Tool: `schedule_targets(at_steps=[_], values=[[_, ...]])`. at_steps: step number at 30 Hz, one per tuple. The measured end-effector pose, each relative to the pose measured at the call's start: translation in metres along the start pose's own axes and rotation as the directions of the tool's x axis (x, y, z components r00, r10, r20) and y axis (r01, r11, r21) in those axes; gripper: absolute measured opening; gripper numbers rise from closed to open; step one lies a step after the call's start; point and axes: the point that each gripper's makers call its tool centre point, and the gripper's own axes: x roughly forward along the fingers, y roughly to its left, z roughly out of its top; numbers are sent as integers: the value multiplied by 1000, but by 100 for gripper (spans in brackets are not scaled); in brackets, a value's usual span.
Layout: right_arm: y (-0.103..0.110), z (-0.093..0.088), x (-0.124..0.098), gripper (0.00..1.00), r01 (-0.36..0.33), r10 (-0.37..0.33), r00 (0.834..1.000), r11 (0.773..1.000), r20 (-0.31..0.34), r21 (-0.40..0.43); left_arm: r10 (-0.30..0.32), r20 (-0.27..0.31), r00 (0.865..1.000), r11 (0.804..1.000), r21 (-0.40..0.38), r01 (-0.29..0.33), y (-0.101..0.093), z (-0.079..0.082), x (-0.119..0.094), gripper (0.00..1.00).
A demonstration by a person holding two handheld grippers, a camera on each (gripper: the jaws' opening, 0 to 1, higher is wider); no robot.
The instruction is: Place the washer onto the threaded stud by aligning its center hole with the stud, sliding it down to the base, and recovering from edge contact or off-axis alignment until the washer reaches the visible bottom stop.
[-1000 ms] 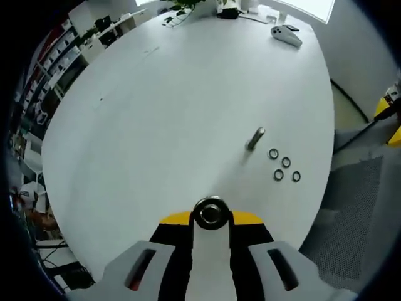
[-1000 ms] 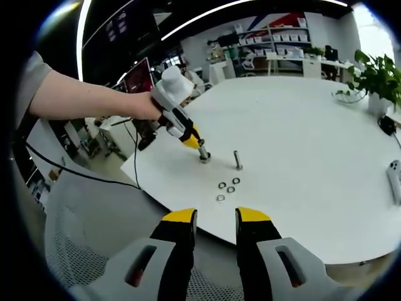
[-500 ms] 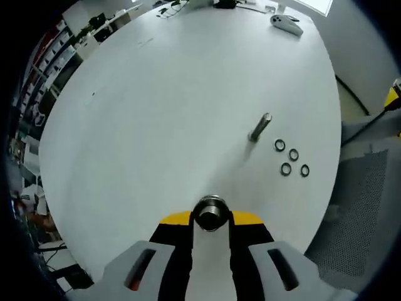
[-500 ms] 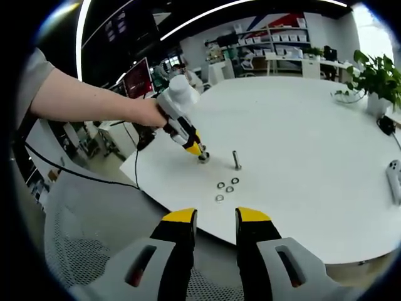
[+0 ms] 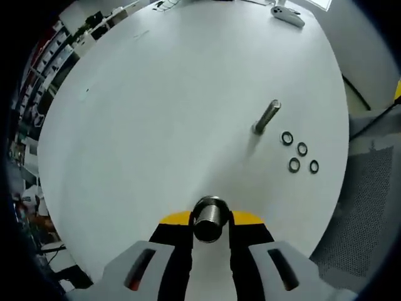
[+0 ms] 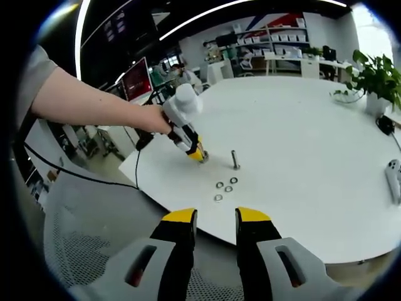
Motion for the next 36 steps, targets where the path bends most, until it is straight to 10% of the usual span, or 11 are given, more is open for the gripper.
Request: schedule_targets(at_steps=[11,14,25,36], values=[[-1,0,0,27,4,-4,1000,1000,-3,1,-28,-8,1000,1000,-14,28,-2,2,1,22],[-2,-1,0,27,5,-5,1000,1000,-5,0,39,37,999,999,-8,-39,8,9,-2,37],[-4,-1,-1,27,18,-18,1000,1000,-7,9,53,149,987,995,-94,-39,14,1,-32,32],[-5,1,-2,27,24,-24,1000,1000,5,16,126,399,908,959,-283,-9,12,2,-93,33]])
